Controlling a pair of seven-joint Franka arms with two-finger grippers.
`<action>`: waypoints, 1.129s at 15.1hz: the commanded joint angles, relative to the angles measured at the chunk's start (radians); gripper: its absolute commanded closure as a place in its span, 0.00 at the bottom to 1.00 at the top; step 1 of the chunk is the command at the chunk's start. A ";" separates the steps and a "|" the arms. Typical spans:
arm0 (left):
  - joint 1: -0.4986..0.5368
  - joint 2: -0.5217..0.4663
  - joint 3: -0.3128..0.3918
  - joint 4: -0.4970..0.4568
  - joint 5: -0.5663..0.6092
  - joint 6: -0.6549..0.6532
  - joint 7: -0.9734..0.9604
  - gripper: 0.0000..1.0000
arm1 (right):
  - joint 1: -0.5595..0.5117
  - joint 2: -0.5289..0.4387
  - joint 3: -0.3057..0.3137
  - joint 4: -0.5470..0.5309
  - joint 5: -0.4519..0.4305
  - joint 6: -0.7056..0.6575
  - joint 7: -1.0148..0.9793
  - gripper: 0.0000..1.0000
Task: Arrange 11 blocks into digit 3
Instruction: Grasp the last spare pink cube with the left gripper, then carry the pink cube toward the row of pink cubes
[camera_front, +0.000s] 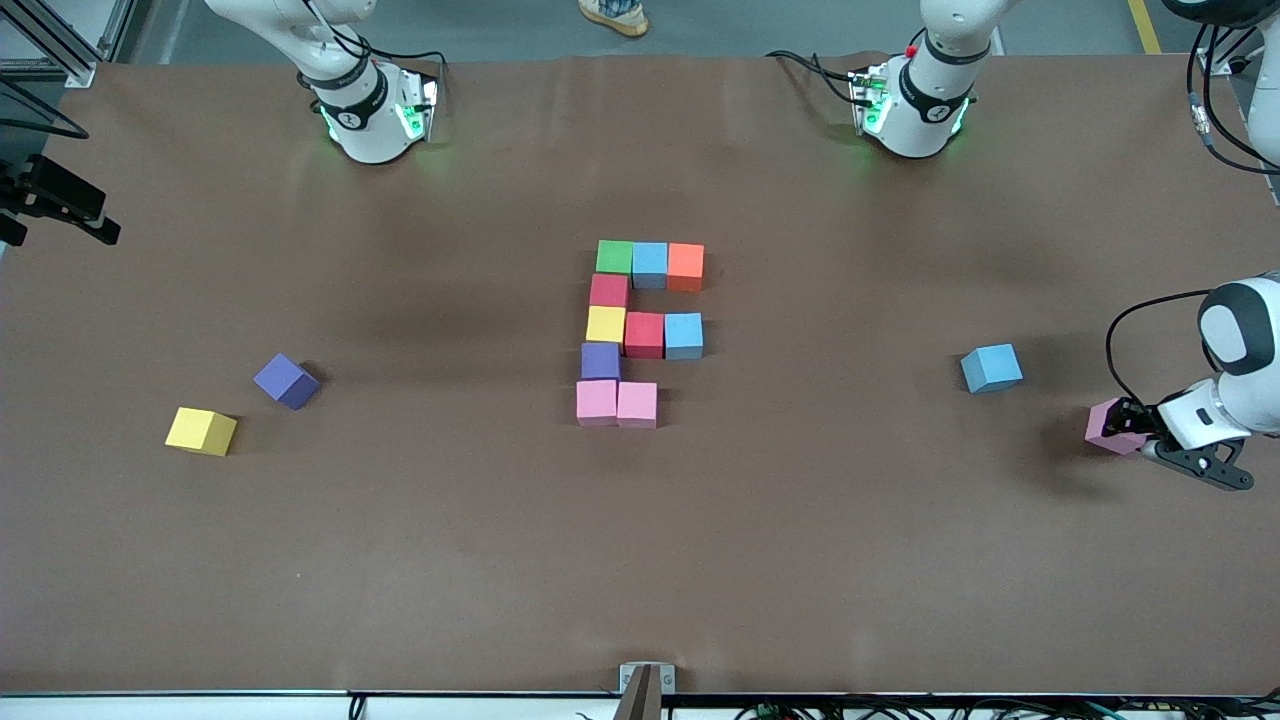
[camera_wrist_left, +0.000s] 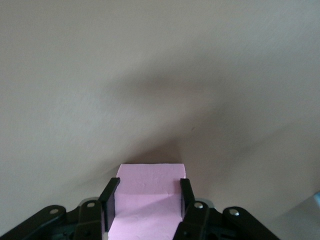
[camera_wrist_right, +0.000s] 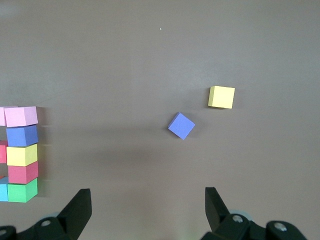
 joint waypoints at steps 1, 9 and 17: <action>-0.011 -0.016 -0.070 0.042 0.015 -0.042 -0.045 1.00 | -0.012 -0.005 0.013 0.000 -0.006 -0.007 -0.002 0.00; -0.300 -0.003 -0.072 0.105 0.008 -0.057 -0.695 1.00 | -0.014 -0.005 0.013 0.002 -0.006 -0.005 -0.002 0.00; -0.520 0.026 -0.065 0.140 0.005 -0.051 -1.245 1.00 | -0.012 -0.005 0.013 0.000 -0.005 -0.005 -0.006 0.00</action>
